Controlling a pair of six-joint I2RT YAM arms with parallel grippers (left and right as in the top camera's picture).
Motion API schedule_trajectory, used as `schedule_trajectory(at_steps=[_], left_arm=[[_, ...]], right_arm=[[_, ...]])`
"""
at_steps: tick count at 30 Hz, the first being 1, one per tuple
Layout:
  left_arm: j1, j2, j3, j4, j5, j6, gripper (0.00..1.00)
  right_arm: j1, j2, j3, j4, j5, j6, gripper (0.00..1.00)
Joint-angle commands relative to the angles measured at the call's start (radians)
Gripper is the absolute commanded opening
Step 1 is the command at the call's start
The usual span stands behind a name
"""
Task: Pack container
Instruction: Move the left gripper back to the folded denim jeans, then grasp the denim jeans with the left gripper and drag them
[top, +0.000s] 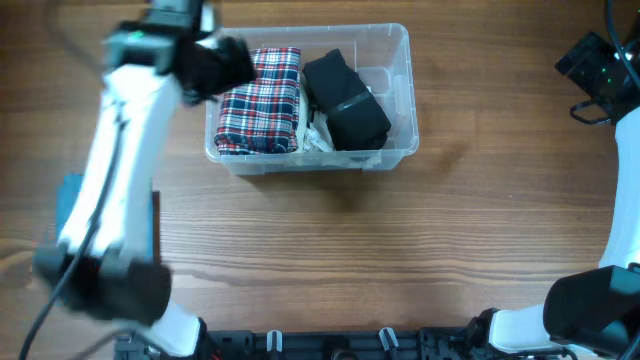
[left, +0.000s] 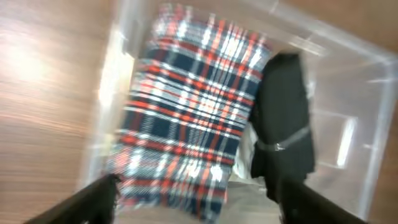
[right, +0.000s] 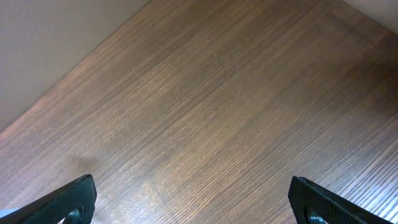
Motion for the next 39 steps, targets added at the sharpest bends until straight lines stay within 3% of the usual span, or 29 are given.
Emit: schedule_trajectory(at_steps=[1,6,10,12,14,18,19,22,30,39], left_arm=[[0.092,-0.174,0.027,-0.092,-0.076,0.060,0.90],[0.241,-0.234,0.027,-0.323,-0.264,0.060,0.93],[0.383,-0.232,-0.006,-0.444,-0.283,0.019,0.94],[0.446,-0.232,-0.047,-0.465,-0.283,-0.005,0.90],[0.498,-0.232,-0.097,-0.457,-0.283,-0.008,0.80],[0.603,-0.232,-0.269,-0.356,-0.282,-0.054,0.23],[0.622,-0.232,-0.322,-0.324,-0.283,-0.073,0.13],[0.653,-0.232,-0.460,-0.216,-0.282,-0.091,0.04],[0.700,-0.231,-0.801,0.097,-0.279,-0.199,0.04],[0.715,-0.219,-0.915,0.232,-0.279,-0.234,0.04]], right_arm=[[0.004,0.011,-0.005,0.000,-0.009,0.014,1.00],[0.004,0.011,-0.005,0.000,-0.009,0.014,1.00],[0.004,0.011,-0.005,0.001,-0.009,0.014,1.00],[0.004,0.011,-0.005,0.001,-0.009,0.014,1.00],[0.004,0.011,-0.005,0.001,-0.009,0.014,1.00],[0.004,0.011,-0.005,0.001,-0.009,0.014,1.00],[0.004,0.011,-0.005,0.000,-0.009,0.014,1.00],[0.004,0.011,-0.005,0.001,-0.009,0.014,1.00],[0.004,0.011,-0.005,0.000,-0.009,0.014,1.00],[0.004,0.011,-0.005,0.000,-0.009,0.014,1.00]])
